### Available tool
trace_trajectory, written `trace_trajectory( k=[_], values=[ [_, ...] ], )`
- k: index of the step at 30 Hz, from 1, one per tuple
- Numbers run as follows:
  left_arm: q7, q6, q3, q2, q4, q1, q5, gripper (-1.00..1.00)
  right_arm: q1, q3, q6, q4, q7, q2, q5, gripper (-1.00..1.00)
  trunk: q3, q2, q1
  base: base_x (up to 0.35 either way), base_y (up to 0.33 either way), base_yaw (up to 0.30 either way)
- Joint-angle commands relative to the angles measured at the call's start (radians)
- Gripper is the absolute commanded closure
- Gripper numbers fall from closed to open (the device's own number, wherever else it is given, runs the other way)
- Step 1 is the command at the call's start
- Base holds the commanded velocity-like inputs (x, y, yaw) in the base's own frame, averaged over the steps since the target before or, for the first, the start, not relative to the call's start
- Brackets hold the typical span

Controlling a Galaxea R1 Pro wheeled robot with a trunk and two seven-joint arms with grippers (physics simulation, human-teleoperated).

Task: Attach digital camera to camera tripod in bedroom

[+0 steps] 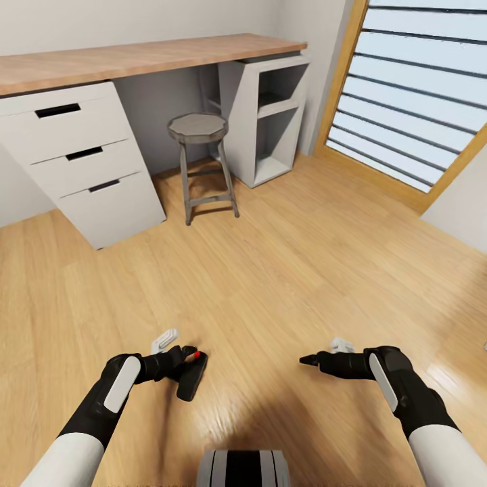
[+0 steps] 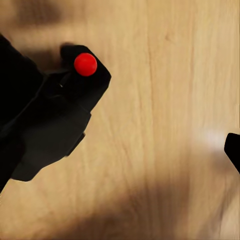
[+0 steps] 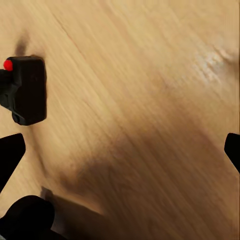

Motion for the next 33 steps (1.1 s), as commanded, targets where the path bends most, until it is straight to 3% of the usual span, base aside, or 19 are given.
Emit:
trace_trajectory(
  k=[1, 4, 8, 12, 33],
  values=[
    [-0.001, 0.005, 0.002, 0.0, -0.001, 0.0, 0.001, -1.0, 0.0, -0.001, 0.016, -0.003, 0.016, 0.0, -0.006, -1.0, -0.005, -0.001, 0.0, 0.0, 0.0, 0.0],
    [-0.001, 0.005, 0.002, 0.0, -0.001, 0.0, 0.001, -1.0, 0.0, -0.001, 0.06, -0.007, 0.127, -0.008, -0.006, -1.0, -0.016, -0.001, 0.002, 0.0, 0.0, 0.0],
    [-0.001, 0.005, 0.002, 0.0, -0.001, 0.0, 0.001, -1.0, 0.001, 0.0, 0.091, -0.006, 0.345, -0.045, 0.005, -1.0, -0.032, -0.002, 0.003, 0.0, 0.0, 0.0],
    [-0.001, 0.005, 0.002, 0.0, -0.001, 0.0, 0.001, -1.0, 0.001, 0.0, 0.092, -0.004, 0.484, -0.081, 0.011, -1.0, -0.047, -0.003, 0.005, 0.0, 0.0, 0.0],
    [0.001, 0.005, 0.002, 0.0, -0.001, 0.0, -0.001, -1.0, 0.001, 0.001, 0.092, 0.001, 0.507, -0.088, 0.014, -1.0, -0.128, -0.008, 0.015, 0.0, 0.0, 0.0]
  ],
)
